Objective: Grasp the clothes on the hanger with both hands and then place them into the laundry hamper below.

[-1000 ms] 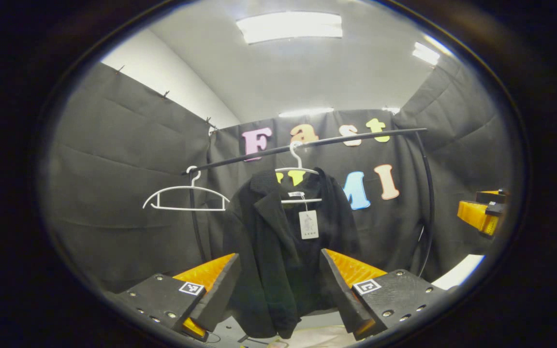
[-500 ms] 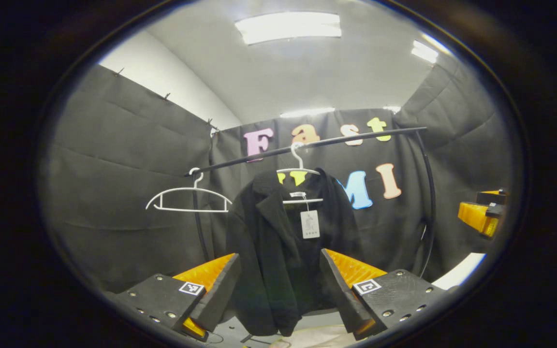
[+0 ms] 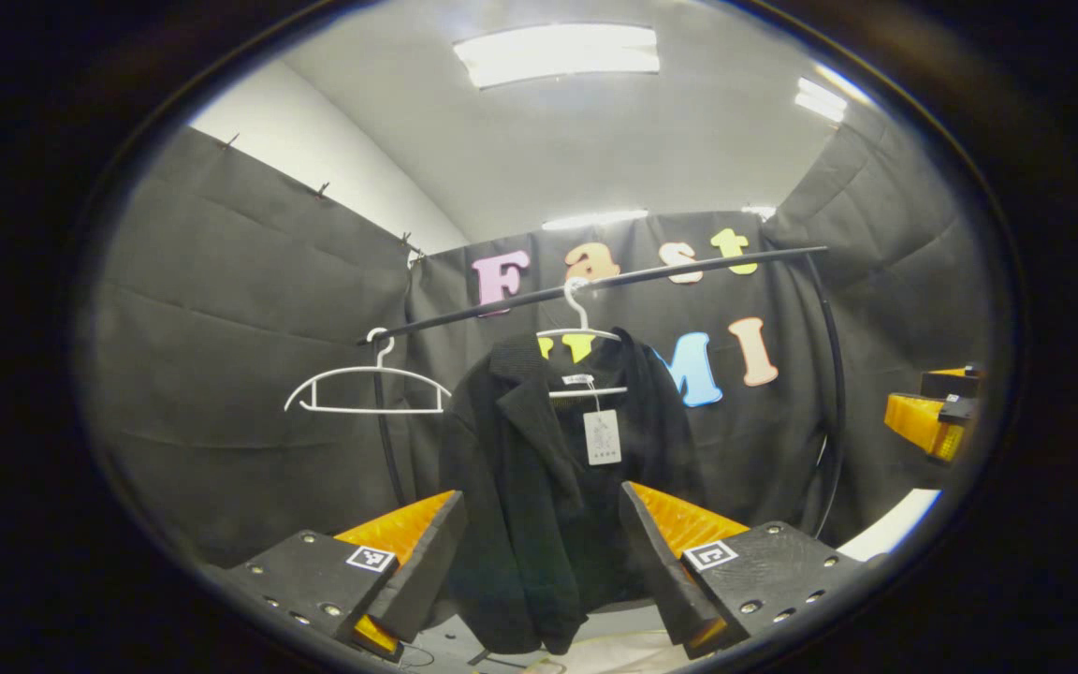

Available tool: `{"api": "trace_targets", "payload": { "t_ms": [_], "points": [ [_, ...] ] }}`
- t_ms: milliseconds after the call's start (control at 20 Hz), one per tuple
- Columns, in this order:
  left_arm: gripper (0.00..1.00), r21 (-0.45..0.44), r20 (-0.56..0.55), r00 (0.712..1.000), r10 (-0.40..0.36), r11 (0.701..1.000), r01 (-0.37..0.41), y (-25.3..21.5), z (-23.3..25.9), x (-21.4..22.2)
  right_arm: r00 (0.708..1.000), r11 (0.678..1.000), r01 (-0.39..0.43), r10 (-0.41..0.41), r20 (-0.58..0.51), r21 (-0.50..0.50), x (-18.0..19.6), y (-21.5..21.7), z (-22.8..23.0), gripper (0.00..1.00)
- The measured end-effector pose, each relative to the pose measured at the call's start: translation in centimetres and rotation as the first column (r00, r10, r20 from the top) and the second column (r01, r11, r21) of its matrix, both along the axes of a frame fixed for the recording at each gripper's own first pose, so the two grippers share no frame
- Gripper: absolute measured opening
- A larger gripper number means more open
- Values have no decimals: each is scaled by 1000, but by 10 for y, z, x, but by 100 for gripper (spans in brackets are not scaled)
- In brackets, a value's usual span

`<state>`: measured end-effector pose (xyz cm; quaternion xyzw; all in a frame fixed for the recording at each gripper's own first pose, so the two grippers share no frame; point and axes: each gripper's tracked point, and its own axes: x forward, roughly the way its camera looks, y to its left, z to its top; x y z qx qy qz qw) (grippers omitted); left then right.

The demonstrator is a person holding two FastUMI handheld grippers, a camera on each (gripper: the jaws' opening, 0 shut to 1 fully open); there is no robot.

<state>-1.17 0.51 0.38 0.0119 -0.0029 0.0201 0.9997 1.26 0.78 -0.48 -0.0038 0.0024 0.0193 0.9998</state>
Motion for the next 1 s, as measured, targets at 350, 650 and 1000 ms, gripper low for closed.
{"api": "trace_targets", "payload": {
  "t_ms": [350,650,1000],
  "points": [
    [96,-4,4,1000,2,1000,-2,12,-1,12,1000,1000,-6,6,11,2,11,16,6,96],
    [96,-15,18,1000,-1,1000,2,32,3,32,1000,1000,-22,22,22,-17,31,43,14,96],
    [95,-51,45,998,-40,998,42,48,11,60,998,999,-30,31,48,-14,57,75,24,99]
  ]
}}
